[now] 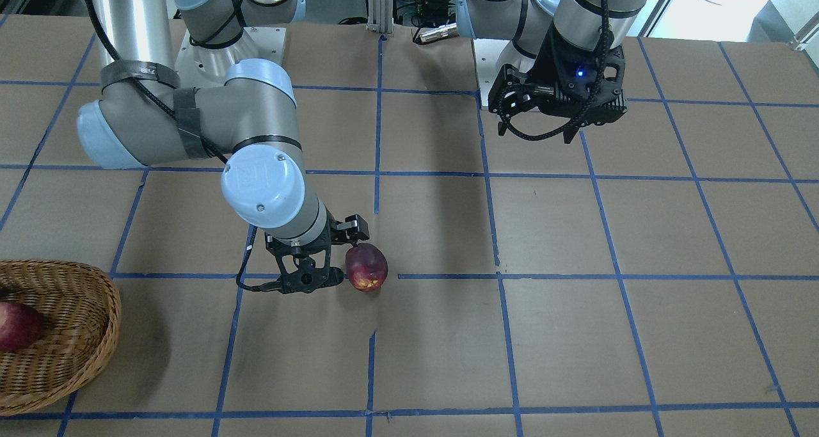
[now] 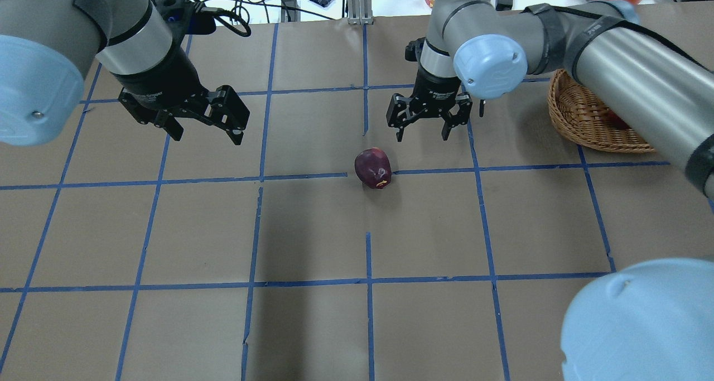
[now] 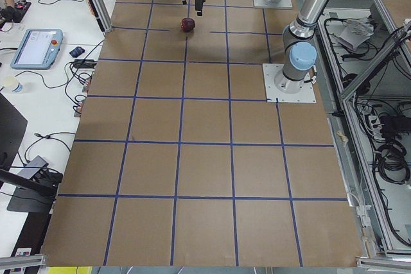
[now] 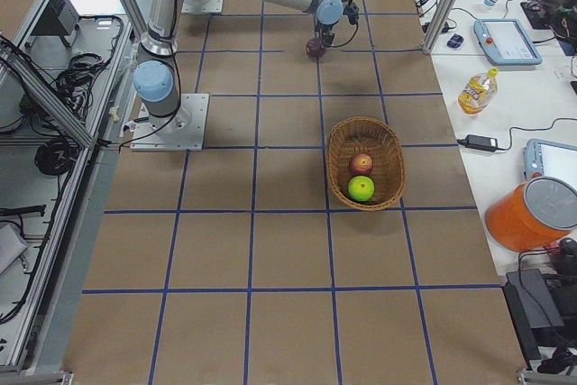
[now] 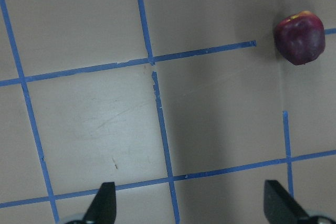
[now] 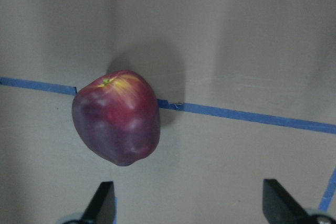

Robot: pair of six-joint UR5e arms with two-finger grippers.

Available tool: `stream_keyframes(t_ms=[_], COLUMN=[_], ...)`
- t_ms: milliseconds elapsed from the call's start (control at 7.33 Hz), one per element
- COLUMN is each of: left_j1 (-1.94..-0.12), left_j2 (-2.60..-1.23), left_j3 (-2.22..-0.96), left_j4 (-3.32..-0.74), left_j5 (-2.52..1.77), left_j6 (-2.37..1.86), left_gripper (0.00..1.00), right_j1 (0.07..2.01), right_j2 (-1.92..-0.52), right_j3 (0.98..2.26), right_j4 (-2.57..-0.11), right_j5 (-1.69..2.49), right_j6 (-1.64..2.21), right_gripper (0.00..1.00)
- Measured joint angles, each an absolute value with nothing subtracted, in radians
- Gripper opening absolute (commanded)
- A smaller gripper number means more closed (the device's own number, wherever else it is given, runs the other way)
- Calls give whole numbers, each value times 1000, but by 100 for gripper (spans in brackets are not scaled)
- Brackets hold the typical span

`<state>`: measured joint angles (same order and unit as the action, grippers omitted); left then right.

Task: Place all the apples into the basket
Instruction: 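Lower the right gripper onto the center red apple and grasp it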

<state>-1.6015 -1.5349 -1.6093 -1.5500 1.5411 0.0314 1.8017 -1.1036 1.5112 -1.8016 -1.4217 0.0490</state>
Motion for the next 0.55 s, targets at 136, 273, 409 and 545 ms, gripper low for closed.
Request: stream_keyframes(t_ms=[136,273,409,545], left_j1=[-1598,-1595,-1593,-1593], left_j2=[-1535,-1536,-1536,-1537], left_j3=[-1606,-1604,-1605,-1606], left_j4=[-1536,-1527,-1523,-1521], left_j5=[1541,1542,1542,1543], left_j6=[-10,-28,-35,-36], left_gripper=[100,100,100,100], right_j1=[1830,1853,1864,1869], right_j2=[-1074,-1043,-1022,-1011], right_j3=[1511,1512,1512,1515], right_j4=[-1873,-1951,-1995,-2011], right_j5=[-1422,-1422,-1423,-1423], right_j6=[48,48,48,49], right_gripper=[100,100,100,100])
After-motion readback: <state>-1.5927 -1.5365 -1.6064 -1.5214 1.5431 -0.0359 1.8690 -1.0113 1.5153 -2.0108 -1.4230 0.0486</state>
